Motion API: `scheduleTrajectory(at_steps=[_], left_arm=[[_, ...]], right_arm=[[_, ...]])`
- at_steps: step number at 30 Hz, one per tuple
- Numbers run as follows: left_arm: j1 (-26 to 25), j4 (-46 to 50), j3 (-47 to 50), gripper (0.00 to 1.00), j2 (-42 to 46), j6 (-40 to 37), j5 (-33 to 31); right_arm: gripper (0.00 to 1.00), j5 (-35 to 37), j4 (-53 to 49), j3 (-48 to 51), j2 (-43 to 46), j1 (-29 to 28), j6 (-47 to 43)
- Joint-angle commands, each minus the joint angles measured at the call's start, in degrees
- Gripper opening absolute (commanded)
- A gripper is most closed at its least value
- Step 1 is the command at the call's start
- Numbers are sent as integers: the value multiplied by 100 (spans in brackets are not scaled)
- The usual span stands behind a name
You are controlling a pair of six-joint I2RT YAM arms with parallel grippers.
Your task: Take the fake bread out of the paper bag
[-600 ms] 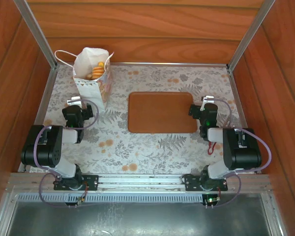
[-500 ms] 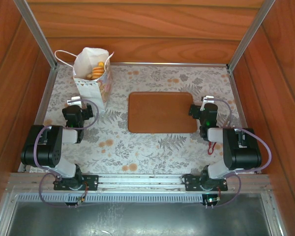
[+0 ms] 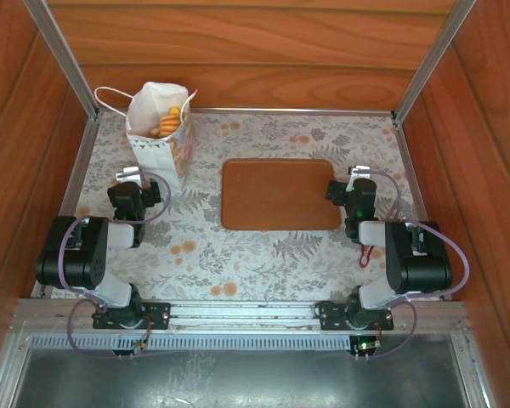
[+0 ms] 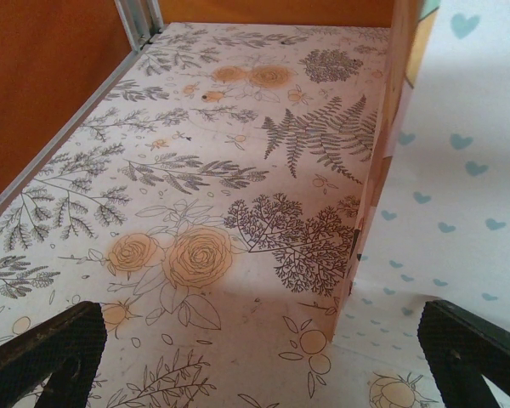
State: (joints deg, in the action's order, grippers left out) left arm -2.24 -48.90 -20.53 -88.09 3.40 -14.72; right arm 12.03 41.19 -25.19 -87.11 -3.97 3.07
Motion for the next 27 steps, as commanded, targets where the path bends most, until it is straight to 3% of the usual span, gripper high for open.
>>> scheduleTrajectory(at_steps=[1, 17, 22, 24, 27], left_arm=[[46, -163, -105, 100, -86, -40, -22], [36, -172, -93, 100, -61, -45, -20], [39, -208, 116, 100, 370, -18, -79], [43, -191, 282, 100, 745, 46, -311], [62, 230, 542, 100, 1444, 564, -906]], right_arm=[[100, 114, 152, -83, -44, 54, -79], [100, 98, 186, -64, -30, 60, -85], [100, -284, 455, 188, 200, 37, -290], [100, -404, 103, 103, 465, 37, -367], [100, -316, -1458, -371, 972, 41, -24]])
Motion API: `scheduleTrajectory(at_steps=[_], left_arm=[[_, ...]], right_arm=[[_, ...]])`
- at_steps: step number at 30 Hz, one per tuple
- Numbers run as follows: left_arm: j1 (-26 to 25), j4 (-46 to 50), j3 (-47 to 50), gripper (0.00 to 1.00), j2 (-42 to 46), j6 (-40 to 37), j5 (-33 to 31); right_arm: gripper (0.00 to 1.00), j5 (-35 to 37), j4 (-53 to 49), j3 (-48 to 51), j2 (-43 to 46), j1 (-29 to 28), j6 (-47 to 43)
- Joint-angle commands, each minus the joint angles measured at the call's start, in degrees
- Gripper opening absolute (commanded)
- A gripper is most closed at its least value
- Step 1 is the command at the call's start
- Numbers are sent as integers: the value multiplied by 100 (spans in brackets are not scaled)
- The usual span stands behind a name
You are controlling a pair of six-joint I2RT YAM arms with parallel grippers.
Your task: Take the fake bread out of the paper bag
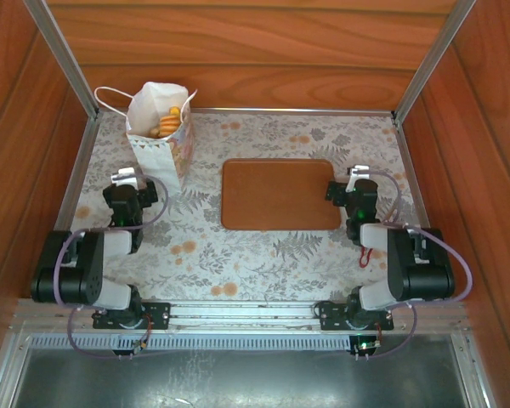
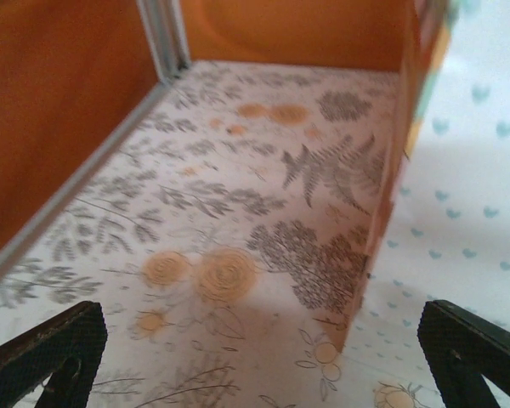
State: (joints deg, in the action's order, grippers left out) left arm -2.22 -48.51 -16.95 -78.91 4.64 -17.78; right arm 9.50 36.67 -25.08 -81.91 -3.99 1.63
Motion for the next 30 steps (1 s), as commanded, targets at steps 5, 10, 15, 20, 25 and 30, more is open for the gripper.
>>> scheduleTrajectory(at_steps=[5, 10, 15, 20, 25, 30], left_arm=[[106, 2045, -32, 100, 1716, 1056, -962], [131, 3331, -533, 100, 2484, 1613, -726], [494, 4558, -1137, 100, 3022, 2566, 737], [969, 5481, -2007, 100, 3208, 2883, 1777], [1246, 7456, -3756, 100, 2558, 2688, 1956], [1571, 7949, -5148, 100, 1425, 2693, 3279]], right_arm=[[100, -366, -1970, -749, 831, 39, 478], [100, -1493, -3786, -1788, 867, 48, 1384], [100, -3597, -3915, -2123, 533, 53, 2045], [86, -4243, -4620, -2645, -105, -166, 2371], [81, -4065, -5196, -2859, -536, -779, 2254], [77, -4044, -5341, -2996, -829, -1309, 2333]])
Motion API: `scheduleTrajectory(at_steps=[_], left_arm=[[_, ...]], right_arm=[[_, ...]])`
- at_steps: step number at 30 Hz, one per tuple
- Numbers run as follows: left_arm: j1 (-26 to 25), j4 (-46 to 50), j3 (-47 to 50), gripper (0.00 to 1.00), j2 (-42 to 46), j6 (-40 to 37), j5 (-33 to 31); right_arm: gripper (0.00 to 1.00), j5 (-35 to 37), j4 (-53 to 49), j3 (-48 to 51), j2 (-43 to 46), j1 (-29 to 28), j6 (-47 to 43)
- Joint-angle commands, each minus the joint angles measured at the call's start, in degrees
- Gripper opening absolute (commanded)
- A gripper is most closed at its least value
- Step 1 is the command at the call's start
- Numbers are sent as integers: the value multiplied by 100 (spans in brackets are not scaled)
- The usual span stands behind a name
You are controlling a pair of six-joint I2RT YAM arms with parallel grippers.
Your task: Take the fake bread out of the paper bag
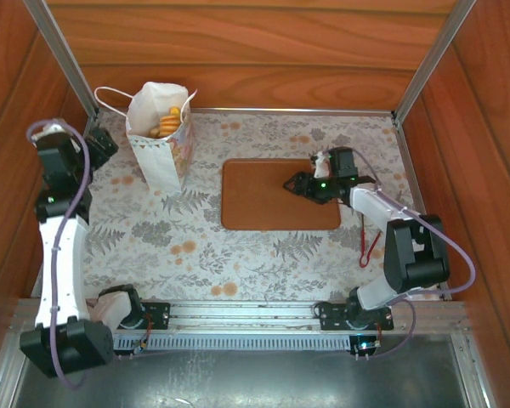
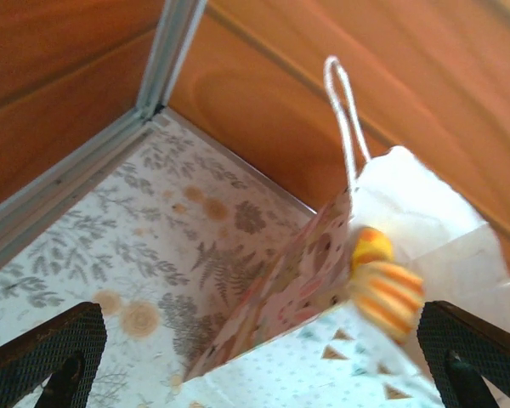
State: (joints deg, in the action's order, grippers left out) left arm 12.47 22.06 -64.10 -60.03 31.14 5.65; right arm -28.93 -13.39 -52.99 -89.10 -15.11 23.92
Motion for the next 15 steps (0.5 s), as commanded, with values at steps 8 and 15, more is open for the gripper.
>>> scheduleTrajectory(at_steps=[8, 15], left_arm=[[141, 870, -2145, 99, -2093, 127, 1904], [192, 874, -2966, 94, -2937, 243, 2158]], right_arm=[[72, -470, 75, -840, -568, -943, 715], [71, -321, 487, -1324, -758, -1490, 1171]])
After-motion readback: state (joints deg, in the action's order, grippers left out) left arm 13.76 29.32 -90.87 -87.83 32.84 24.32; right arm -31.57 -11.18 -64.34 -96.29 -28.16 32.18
